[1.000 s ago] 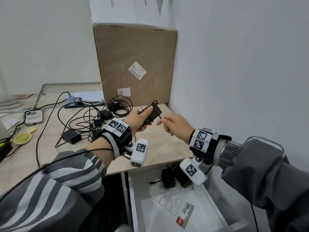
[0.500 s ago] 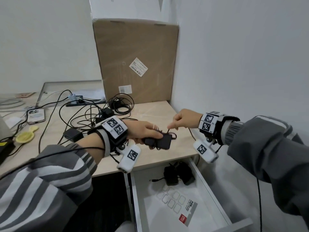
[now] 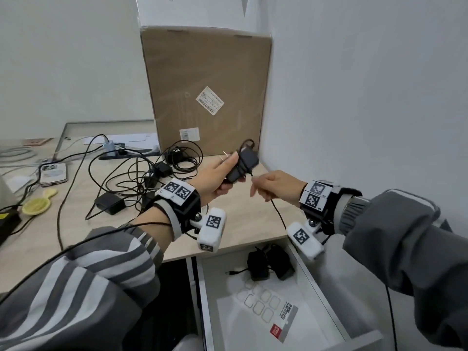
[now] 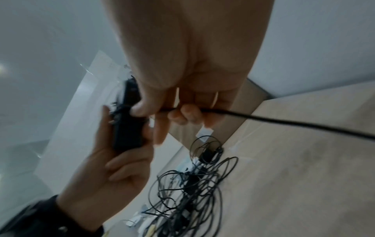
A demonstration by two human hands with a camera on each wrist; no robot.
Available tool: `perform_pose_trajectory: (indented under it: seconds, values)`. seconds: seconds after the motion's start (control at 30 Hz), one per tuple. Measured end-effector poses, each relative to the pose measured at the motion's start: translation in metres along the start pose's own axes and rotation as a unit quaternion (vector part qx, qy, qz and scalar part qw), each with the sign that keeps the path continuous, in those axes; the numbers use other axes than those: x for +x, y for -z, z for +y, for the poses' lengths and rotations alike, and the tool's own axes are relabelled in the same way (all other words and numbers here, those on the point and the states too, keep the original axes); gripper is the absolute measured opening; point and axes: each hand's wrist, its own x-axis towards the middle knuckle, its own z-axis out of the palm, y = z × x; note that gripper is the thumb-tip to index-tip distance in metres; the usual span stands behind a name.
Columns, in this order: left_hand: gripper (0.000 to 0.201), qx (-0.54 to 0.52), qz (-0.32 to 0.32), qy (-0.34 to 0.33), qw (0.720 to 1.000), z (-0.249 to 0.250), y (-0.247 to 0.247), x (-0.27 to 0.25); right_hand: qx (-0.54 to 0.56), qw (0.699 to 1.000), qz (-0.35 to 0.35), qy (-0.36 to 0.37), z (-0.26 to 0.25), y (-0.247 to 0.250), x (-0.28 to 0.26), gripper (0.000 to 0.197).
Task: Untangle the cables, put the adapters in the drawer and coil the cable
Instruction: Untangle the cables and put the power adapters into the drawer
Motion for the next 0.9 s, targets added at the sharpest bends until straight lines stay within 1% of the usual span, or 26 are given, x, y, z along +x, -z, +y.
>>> perform_pose_trajectory:
  seconds: [0.03,0.1,0.13,0.17,0.2,0.23,0.3,0.37,0.4,0.43,0.47,0.53,0.57,0.6,0.67,0.7,0.77,0.83,0.9]
  values:
    - [0.031,0.01,-0.039,0.017,0.999,-0.002,0.0,-0.003,-0.021,1.0,-0.017,-0.014,0.003,0.003,-0.003,0.034]
    - [0.029,0.06,-0.109,0.048,0.991,-0.002,-0.001,-0.008,-0.101,0.994,-0.028,-0.031,0.008,0.008,-0.006,0.033]
    - [0.027,0.094,-0.128,0.055,0.986,-0.001,-0.001,-0.01,-0.14,0.989,-0.034,-0.038,0.009,0.009,-0.007,0.033]
    - [0.025,0.127,-0.132,0.058,0.981,-0.001,-0.002,-0.01,-0.166,0.984,-0.044,-0.046,0.009,0.01,-0.007,0.034]
    - [0.023,0.153,-0.12,0.057,0.979,0.0,-0.002,-0.01,-0.18,0.981,-0.051,-0.057,0.008,0.013,-0.008,0.034]
    - [0.021,0.169,-0.095,0.054,0.979,-0.001,-0.003,-0.008,-0.189,0.978,-0.054,-0.066,0.007,0.017,-0.009,0.033]
    - [0.025,0.164,-0.016,0.045,0.985,-0.007,-0.002,-0.001,-0.2,0.976,-0.036,-0.074,0.005,0.028,-0.014,0.031]
    - [0.032,0.126,0.072,0.036,0.989,-0.016,-0.003,0.006,-0.16,0.984,-0.001,-0.073,0.01,0.04,-0.02,0.027]
    - [0.032,0.108,0.1,0.034,0.989,-0.019,-0.005,0.009,-0.126,0.989,0.012,-0.076,0.014,0.043,-0.024,0.025]
    - [0.033,0.091,0.11,0.033,0.989,-0.022,-0.008,0.01,-0.103,0.991,0.02,-0.081,0.019,0.044,-0.029,0.025]
    - [0.034,0.077,0.101,0.036,0.991,-0.025,-0.013,0.011,-0.096,0.991,0.027,-0.087,0.025,0.044,-0.033,0.024]
    - [0.039,0.053,0.047,0.052,0.996,-0.028,-0.03,0.009,-0.112,0.988,0.04,-0.096,0.033,0.039,-0.044,0.023]
    - [0.04,0.05,0.006,0.063,0.997,-0.028,-0.04,0.007,-0.118,0.987,0.041,-0.098,0.036,0.035,-0.049,0.021]
    - [0.038,0.058,-0.044,0.073,0.995,-0.029,-0.05,0.006,-0.119,0.987,0.039,-0.1,0.038,0.033,-0.055,0.02]
    - [0.036,0.104,-0.151,0.101,0.978,-0.029,-0.067,0.001,-0.161,0.98,0.042,-0.113,0.039,0.034,-0.064,0.019]
    - [0.035,0.136,-0.193,0.119,0.964,-0.029,-0.073,-0.001,-0.199,0.971,0.036,-0.129,0.038,0.035,-0.068,0.02]
    - [0.03,0.217,-0.252,0.157,0.93,-0.029,-0.08,-0.003,-0.257,0.955,0.01,-0.151,0.036,0.037,-0.076,0.016]
    - [0.029,0.32,-0.277,0.186,0.887,-0.027,-0.084,-0.002,-0.265,0.951,0.01,-0.159,0.033,0.039,-0.084,0.012]
    - [0.036,0.432,-0.274,0.194,0.837,-0.027,-0.089,0.0,-0.268,0.948,0.054,-0.162,0.028,0.042,-0.09,0.004]
